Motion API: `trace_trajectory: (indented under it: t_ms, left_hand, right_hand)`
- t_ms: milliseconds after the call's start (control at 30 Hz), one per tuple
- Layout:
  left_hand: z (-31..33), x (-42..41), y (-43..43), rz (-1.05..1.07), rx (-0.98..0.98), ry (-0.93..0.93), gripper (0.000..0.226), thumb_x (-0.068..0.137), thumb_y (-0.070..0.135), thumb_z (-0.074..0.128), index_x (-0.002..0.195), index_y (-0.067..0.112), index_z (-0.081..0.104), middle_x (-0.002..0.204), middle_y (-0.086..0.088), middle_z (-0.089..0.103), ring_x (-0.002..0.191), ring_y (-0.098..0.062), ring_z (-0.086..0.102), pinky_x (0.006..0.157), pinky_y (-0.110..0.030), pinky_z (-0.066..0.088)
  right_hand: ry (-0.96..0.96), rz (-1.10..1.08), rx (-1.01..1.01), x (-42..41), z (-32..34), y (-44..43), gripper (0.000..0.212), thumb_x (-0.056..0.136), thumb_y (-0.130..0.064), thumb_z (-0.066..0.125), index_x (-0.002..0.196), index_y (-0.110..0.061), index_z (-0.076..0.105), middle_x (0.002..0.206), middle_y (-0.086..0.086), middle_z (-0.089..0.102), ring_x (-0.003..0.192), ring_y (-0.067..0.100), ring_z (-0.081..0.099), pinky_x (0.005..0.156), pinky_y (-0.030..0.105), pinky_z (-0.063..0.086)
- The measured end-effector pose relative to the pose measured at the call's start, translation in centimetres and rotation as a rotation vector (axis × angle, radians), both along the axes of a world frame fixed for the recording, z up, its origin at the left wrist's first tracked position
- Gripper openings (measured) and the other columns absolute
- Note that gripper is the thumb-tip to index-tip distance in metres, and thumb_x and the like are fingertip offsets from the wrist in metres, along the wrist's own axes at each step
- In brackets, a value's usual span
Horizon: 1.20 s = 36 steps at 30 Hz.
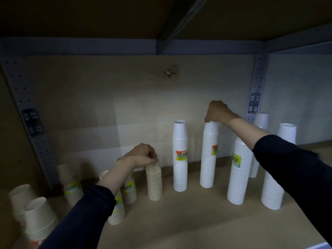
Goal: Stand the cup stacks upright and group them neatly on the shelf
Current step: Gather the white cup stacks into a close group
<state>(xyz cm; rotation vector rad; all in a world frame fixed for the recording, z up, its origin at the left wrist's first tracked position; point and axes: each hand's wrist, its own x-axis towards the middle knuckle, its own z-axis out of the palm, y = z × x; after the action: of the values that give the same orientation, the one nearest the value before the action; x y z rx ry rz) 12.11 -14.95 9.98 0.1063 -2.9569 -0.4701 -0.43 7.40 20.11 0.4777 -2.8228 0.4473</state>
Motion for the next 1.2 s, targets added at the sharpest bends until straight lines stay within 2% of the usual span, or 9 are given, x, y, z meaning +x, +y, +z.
trace_trajectory:
  t_ms: [167,233,300,400,533,733,900,1033,1200]
  left_hand:
    - [-0.6,-0.9,1.6,0.193,-0.023,0.04,0.037,0.087,0.027,0.061,0.114,0.001,0.063,0.123,-0.017,0.06,0.115,-0.029,0.055,0.094,-0.032,0.044]
    - [-0.7,-1.1,1.8,0.227,-0.039,0.037,0.035,0.088,0.024,0.059,0.115,0.002,0.064,0.124,-0.017,0.061,0.116,-0.029,0.056,0.096,-0.031,0.045]
    - [-0.7,-1.2,1.8,0.226,-0.029,0.03,0.033,0.088,0.022,0.06,0.114,0.002,0.065,0.123,-0.017,0.063,0.115,-0.029,0.058,0.095,-0.031,0.046]
    - [-0.5,-1.1,1.4,0.204,-0.006,0.025,0.029,0.087,0.017,0.061,0.112,0.004,0.067,0.123,-0.016,0.063,0.114,-0.028,0.059,0.096,-0.029,0.047]
    - [-0.4,-0.8,0.6,0.119,0.019,0.019,0.026,0.086,0.009,0.061,0.111,0.005,0.068,0.123,-0.012,0.064,0.115,-0.023,0.059,0.099,-0.025,0.046]
    - [-0.3,-0.5,0.3,0.031,0.018,0.01,0.029,0.086,0.0,0.06,0.113,0.003,0.067,0.124,-0.011,0.064,0.116,-0.022,0.058,0.1,-0.023,0.043]
    - [-0.3,-0.4,0.4,0.03,0.04,0.024,0.027,0.086,0.004,0.061,0.112,0.004,0.068,0.122,-0.013,0.064,0.112,-0.023,0.06,0.096,-0.024,0.045]
    - [-0.4,-0.4,0.8,0.057,0.039,0.031,0.029,0.085,0.014,0.064,0.112,0.005,0.067,0.122,-0.012,0.062,0.114,-0.024,0.058,0.098,-0.027,0.045]
    - [-0.7,-0.7,0.9,0.065,0.004,0.039,0.028,0.086,0.011,0.061,0.113,0.004,0.066,0.124,-0.013,0.062,0.116,-0.026,0.057,0.101,-0.029,0.045]
  right_hand:
    - [-0.065,0.017,0.068,0.3,0.4,0.3,0.019,0.078,-0.005,0.064,0.065,0.001,0.053,0.099,0.025,0.062,0.05,0.014,0.037,0.043,0.021,0.025]
    - [-0.067,0.021,0.068,0.2,0.4,0.3,0.021,0.078,-0.006,0.067,0.09,0.011,0.062,0.109,0.025,0.064,0.057,0.021,0.045,0.044,0.021,0.025]
    - [-0.055,0.039,0.057,0.3,0.3,0.4,0.03,0.077,-0.007,0.07,0.1,0.012,0.062,0.111,0.025,0.064,0.078,0.03,0.057,0.045,0.02,0.028]
    - [-0.02,0.053,0.034,0.3,0.2,0.5,0.033,0.076,-0.007,0.072,0.102,0.01,0.063,0.111,0.024,0.065,0.101,0.035,0.062,0.059,0.024,0.039]
    - [-0.002,0.041,0.017,0.6,0.1,0.3,0.033,0.077,-0.007,0.071,0.103,0.01,0.061,0.112,0.025,0.063,0.103,0.035,0.062,0.07,0.024,0.039]
    - [0.031,0.03,0.006,0.9,-0.1,0.2,0.029,0.079,-0.004,0.067,0.103,0.011,0.06,0.114,0.025,0.063,0.104,0.036,0.061,0.071,0.025,0.039]
    - [-0.039,0.065,0.001,0.7,0.5,1.0,0.033,0.077,-0.01,0.07,0.101,0.01,0.062,0.11,0.023,0.066,0.085,0.029,0.06,0.051,0.022,0.037]
    - [-0.05,0.147,0.05,0.4,0.6,1.7,0.033,0.078,-0.006,0.068,0.106,0.011,0.065,0.113,0.023,0.067,0.105,0.035,0.062,0.087,0.038,0.052]
    - [-0.026,0.191,0.018,0.2,0.2,2.0,0.031,0.078,-0.004,0.07,0.107,0.004,0.068,0.116,0.02,0.067,0.107,0.032,0.062,0.092,0.034,0.048]
